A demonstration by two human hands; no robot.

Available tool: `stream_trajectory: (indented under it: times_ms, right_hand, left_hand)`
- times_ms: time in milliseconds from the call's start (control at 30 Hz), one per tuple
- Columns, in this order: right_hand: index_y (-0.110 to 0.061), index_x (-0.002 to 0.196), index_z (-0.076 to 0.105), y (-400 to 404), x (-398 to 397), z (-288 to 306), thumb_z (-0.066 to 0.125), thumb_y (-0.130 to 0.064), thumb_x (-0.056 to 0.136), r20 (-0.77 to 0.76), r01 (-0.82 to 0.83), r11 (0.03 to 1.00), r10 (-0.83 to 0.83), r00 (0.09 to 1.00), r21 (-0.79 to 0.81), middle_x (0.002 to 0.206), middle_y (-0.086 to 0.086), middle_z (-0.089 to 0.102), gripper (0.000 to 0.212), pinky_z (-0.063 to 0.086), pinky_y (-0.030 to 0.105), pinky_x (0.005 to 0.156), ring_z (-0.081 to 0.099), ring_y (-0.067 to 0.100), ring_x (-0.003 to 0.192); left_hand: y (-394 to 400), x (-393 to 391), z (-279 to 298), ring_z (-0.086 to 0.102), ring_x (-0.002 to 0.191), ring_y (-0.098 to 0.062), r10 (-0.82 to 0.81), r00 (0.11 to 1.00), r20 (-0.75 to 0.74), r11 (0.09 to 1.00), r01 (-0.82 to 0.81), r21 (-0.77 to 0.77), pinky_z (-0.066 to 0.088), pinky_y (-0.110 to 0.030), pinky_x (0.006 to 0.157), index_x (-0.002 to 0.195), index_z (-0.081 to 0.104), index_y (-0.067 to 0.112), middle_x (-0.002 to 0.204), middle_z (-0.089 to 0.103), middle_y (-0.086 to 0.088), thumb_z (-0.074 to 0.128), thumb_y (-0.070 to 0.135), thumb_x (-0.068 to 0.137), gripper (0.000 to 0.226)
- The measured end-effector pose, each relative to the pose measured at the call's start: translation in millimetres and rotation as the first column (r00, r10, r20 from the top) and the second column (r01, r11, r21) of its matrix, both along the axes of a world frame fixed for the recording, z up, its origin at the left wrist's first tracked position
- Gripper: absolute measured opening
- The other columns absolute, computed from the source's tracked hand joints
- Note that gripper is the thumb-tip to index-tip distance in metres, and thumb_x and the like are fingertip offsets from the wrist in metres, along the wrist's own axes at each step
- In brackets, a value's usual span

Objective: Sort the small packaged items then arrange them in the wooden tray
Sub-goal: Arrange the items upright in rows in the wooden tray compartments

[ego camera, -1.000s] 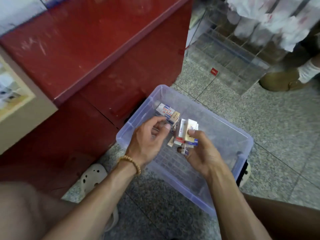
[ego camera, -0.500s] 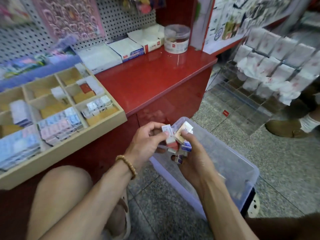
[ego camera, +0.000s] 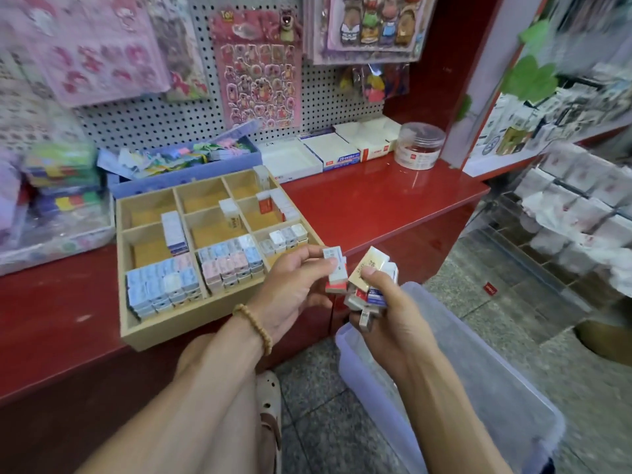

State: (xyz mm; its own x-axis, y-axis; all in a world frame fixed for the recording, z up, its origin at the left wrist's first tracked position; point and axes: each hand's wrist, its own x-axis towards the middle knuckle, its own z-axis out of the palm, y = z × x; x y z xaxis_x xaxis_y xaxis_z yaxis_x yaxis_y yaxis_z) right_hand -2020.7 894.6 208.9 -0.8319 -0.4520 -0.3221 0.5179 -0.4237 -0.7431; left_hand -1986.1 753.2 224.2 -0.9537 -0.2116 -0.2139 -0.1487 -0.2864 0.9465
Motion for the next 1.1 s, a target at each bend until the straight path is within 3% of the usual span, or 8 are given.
stream_trajectory:
  times_ms: [100,200,467,633,767,900,1000,1100]
  right_hand:
    - [-0.005,0.092,0.069,-17.5,-1.4,9.8,0.067,-0.015,0.082,-0.013,-0.038,0.999,0.038,0.999,0.012,0.077,0.008,0.069,0.014,0.050,0.025,0.056,0.065,0.015,0.061]
    - [-0.005,0.098,0.067,-36.2,-4.1,20.0,0.074,-0.022,0.069,-0.035,-0.053,0.997,0.056,0.998,0.059,0.076,0.007,0.069,0.034,0.046,0.024,0.052,0.062,0.015,0.058]
    - [-0.004,0.096,0.064,-66.1,-14.6,35.9,0.069,-0.014,0.076,-0.023,-0.057,0.998,0.058,0.998,0.036,0.071,0.007,0.070,0.023,0.045,0.020,0.038,0.064,0.012,0.050]
    - [-0.010,0.090,0.064,-77.5,-33.0,36.0,0.074,-0.021,0.067,-0.046,-0.048,0.993,0.053,0.998,0.104,0.071,0.006,0.066,0.027,0.039,0.020,0.038,0.058,0.012,0.050]
    - [-0.011,0.093,0.061,-86.3,-56.6,35.3,0.075,-0.023,0.066,-0.061,-0.033,0.991,0.041,0.997,0.130,0.071,0.006,0.065,0.032,0.042,0.022,0.039,0.060,0.014,0.051]
    - [-0.008,0.094,0.063,-91.8,-81.1,33.9,0.073,-0.019,0.070,-0.048,-0.027,0.993,0.033,0.998,0.112,0.068,0.007,0.067,0.028,0.050,0.024,0.045,0.063,0.016,0.052]
    - [-0.007,0.095,0.063,-94.3,-96.6,31.6,0.073,-0.018,0.073,-0.032,-0.026,0.992,0.030,0.999,0.123,0.072,0.009,0.064,0.027,0.049,0.024,0.043,0.062,0.016,0.053]
    - [-0.007,0.100,0.065,-98.1,-116.5,23.9,0.074,-0.020,0.074,-0.037,-0.005,0.986,0.011,0.999,0.164,0.077,0.010,0.065,0.031,0.048,0.024,0.044,0.062,0.015,0.055]
  left_hand:
    - [-18.9,4.2,5.7,0.059,0.078,-0.020,0.058,0.998,0.004,0.998,-0.058,-0.003,0.042,-0.023,0.044,0.102,0.060,0.014,0.105,0.068,-0.025,0.065,0.012,0.090,0.013]
    - [-39.7,7.0,11.7,0.057,0.063,-0.013,0.122,0.993,0.007,0.993,-0.122,0.009,0.041,-0.021,0.041,0.100,0.061,0.017,0.094,0.065,-0.017,0.065,0.012,0.090,0.012]
    - [-99.3,2.9,29.5,0.058,0.054,-0.012,0.204,0.979,-0.017,0.979,-0.204,-0.020,0.054,-0.021,0.047,0.107,0.060,0.004,0.082,0.058,-0.011,0.059,0.007,0.094,0.014]
    - [-131.3,-22.1,40.9,0.053,0.062,-0.015,0.214,0.976,0.024,0.964,-0.208,-0.166,0.046,-0.020,0.045,0.115,0.057,0.003,0.095,0.059,-0.019,0.060,0.010,0.094,0.022]
    - [-152.5,-56.6,43.4,0.058,0.057,-0.009,0.204,0.979,0.022,0.931,-0.187,-0.312,0.044,-0.020,0.045,0.113,0.058,0.009,0.088,0.064,-0.007,0.062,0.015,0.093,0.022]
    - [-180.2,-98.0,33.5,0.061,0.075,-0.013,0.218,0.976,0.011,0.868,-0.189,-0.460,0.052,-0.027,0.069,0.106,0.064,0.018,0.087,0.065,-0.001,0.068,0.014,0.089,0.018]
    - [-198.7,-121.2,22.5,0.058,0.068,-0.014,0.173,0.985,0.016,0.810,-0.133,-0.571,0.050,-0.028,0.066,0.111,0.066,0.023,0.074,0.063,0.004,0.070,0.016,0.088,0.024]
    - [-211.5,-146.2,10.7,0.046,0.056,-0.014,0.167,0.986,0.025,0.711,-0.103,-0.696,0.043,-0.020,0.050,0.105,0.064,0.028,0.068,0.059,0.006,0.069,0.016,0.089,0.020]
